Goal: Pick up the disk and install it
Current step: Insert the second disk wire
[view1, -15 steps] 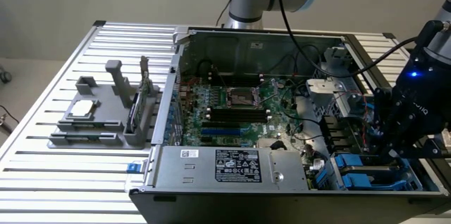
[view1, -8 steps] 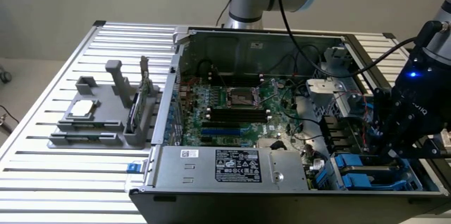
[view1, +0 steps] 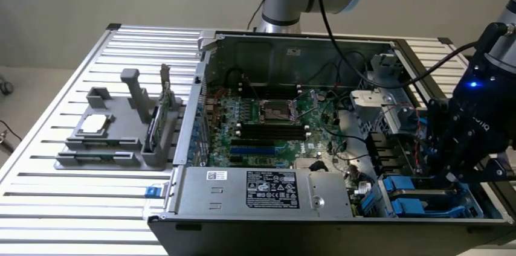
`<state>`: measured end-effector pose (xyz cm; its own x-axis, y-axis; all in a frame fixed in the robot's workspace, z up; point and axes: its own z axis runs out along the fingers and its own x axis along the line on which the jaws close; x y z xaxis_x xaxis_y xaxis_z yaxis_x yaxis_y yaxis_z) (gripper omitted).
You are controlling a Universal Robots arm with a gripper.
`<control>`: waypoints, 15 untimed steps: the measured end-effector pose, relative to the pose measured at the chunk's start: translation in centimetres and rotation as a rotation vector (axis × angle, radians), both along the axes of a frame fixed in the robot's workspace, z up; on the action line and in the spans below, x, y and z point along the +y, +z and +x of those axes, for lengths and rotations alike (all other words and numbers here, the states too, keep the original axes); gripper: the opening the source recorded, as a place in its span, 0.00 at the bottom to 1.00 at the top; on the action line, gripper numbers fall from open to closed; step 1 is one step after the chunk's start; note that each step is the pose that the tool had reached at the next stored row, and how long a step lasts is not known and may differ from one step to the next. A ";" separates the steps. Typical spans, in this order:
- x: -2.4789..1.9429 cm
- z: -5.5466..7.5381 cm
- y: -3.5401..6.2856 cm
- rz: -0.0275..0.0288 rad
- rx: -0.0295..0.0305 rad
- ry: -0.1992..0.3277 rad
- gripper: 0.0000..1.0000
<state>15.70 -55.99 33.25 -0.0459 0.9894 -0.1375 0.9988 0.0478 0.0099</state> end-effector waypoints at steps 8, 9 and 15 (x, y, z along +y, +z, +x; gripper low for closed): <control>0.00 0.0 1.83 0.0000 0.0000 0.000 0.27; 0.00 -0.1 2.12 -0.0001 0.0000 0.000 0.27; 0.00 -0.1 4.44 0.0000 0.0002 -0.001 0.27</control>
